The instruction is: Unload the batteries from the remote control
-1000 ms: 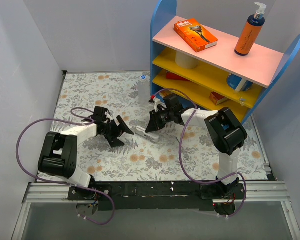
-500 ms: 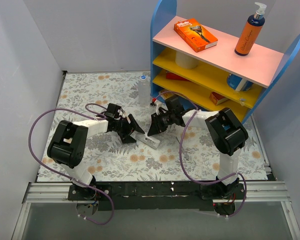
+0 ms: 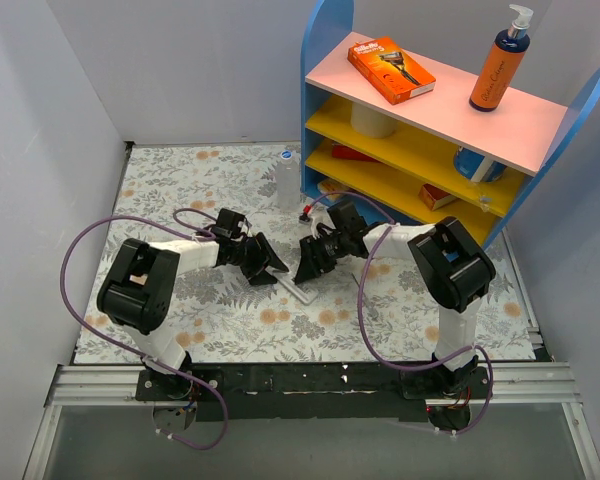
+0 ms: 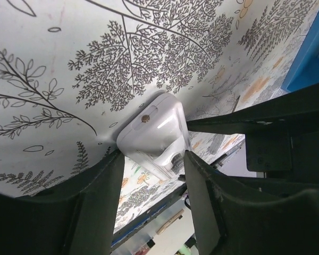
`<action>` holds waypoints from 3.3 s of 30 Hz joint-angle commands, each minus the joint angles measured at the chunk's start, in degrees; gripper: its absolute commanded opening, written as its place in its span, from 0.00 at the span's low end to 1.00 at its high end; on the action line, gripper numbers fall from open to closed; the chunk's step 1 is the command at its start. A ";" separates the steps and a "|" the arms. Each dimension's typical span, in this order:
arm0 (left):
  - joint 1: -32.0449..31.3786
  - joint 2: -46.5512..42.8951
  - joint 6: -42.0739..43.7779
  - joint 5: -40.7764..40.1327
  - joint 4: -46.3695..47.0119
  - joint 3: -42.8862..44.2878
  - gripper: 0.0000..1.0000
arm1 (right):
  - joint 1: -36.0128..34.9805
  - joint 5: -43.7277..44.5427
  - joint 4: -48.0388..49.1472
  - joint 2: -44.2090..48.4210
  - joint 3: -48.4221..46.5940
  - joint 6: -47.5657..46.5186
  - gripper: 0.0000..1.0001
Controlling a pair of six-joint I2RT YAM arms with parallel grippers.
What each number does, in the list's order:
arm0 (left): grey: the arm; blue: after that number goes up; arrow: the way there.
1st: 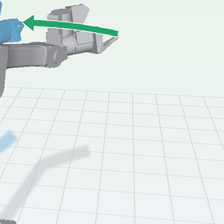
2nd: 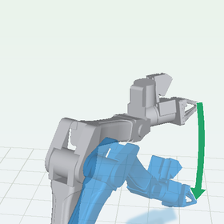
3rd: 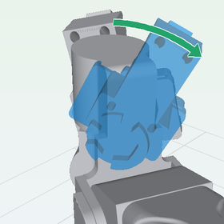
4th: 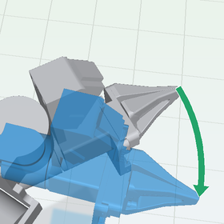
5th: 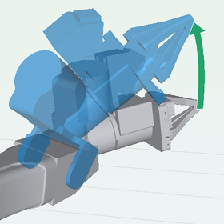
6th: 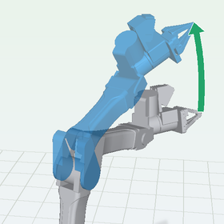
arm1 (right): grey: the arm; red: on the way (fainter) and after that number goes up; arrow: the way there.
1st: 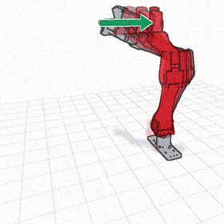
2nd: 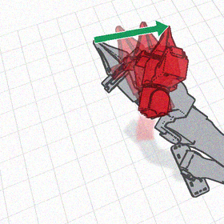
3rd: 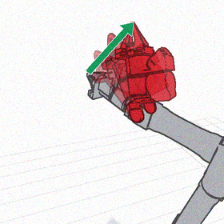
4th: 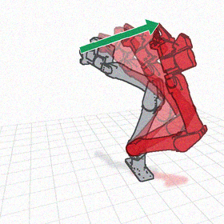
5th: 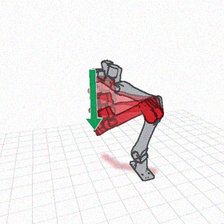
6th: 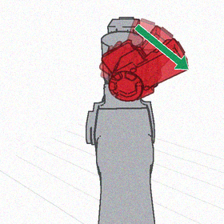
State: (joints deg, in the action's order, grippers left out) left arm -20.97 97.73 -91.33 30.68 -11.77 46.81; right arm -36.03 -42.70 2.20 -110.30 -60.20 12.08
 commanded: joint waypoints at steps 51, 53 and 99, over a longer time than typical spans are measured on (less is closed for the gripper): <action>17.11 -34.18 7.31 1.57 -12.06 -14.02 0.74 | -18.81 51.40 -23.81 -3.26 -15.82 -4.35 0.37; 16.93 -35.85 6.87 3.76 -9.24 -15.95 0.73 | -18.64 51.31 -25.13 -2.82 -18.00 -2.86 0.31; -13.75 -27.24 -6.05 -4.23 25.83 -22.81 0.11 | -10.03 24.60 -10.04 17.48 -7.13 14.82 0.50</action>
State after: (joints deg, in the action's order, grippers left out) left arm -35.29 72.86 -96.36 25.98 14.61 23.79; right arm -47.37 -13.98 -14.20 -98.83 -70.22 27.33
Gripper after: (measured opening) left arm 0.249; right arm 0.578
